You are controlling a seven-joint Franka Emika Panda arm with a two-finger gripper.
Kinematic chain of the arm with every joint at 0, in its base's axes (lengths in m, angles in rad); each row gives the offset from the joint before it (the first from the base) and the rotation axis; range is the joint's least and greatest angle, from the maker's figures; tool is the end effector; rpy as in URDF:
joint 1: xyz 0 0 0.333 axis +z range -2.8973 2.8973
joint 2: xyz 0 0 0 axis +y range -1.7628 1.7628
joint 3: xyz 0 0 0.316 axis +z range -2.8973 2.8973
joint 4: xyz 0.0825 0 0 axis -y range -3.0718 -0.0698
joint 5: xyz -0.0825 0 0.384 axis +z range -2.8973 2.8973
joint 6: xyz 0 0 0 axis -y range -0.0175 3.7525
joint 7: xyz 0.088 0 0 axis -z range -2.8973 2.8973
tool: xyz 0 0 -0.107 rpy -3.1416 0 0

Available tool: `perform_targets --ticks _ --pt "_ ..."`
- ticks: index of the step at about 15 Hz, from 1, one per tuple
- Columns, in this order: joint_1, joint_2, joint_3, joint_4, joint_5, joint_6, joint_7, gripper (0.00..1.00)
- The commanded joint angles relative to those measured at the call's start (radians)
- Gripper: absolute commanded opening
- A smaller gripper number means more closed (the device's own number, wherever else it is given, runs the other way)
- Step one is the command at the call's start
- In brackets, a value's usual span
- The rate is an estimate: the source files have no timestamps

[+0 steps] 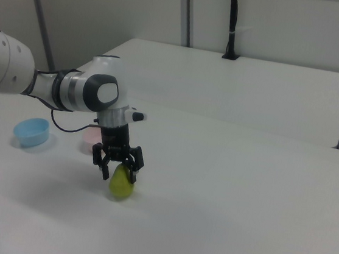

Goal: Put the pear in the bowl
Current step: 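Lift the green pear and carry it toward the pink bowl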

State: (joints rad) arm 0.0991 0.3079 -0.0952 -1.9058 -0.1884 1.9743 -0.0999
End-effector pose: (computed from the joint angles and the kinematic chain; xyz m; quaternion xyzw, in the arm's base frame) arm 0.5921 -0.0073 0.3222 0.9834 0.0986 -0.1232 0.0902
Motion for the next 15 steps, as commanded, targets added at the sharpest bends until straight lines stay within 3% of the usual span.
perform_targets --ticks 1,2,3,5,7,9,15 --pt "0.013 -0.006 -0.001 -0.009 -0.014 0.021 0.005 0.47" --pt "0.013 -0.015 -0.001 -0.006 -0.008 0.02 0.005 0.31" --pt "0.013 -0.021 -0.003 0.001 -0.005 0.018 0.005 0.24" --pt "0.01 -0.039 -0.003 0.042 0.007 0.003 0.008 0.23" --pt "0.016 -0.056 -0.015 0.104 0.099 -0.018 0.008 0.23" --pt "0.024 -0.053 -0.015 0.178 0.139 -0.049 0.02 0.23" --pt "0.171 0.051 -0.018 0.322 0.208 -0.032 0.248 0.25"
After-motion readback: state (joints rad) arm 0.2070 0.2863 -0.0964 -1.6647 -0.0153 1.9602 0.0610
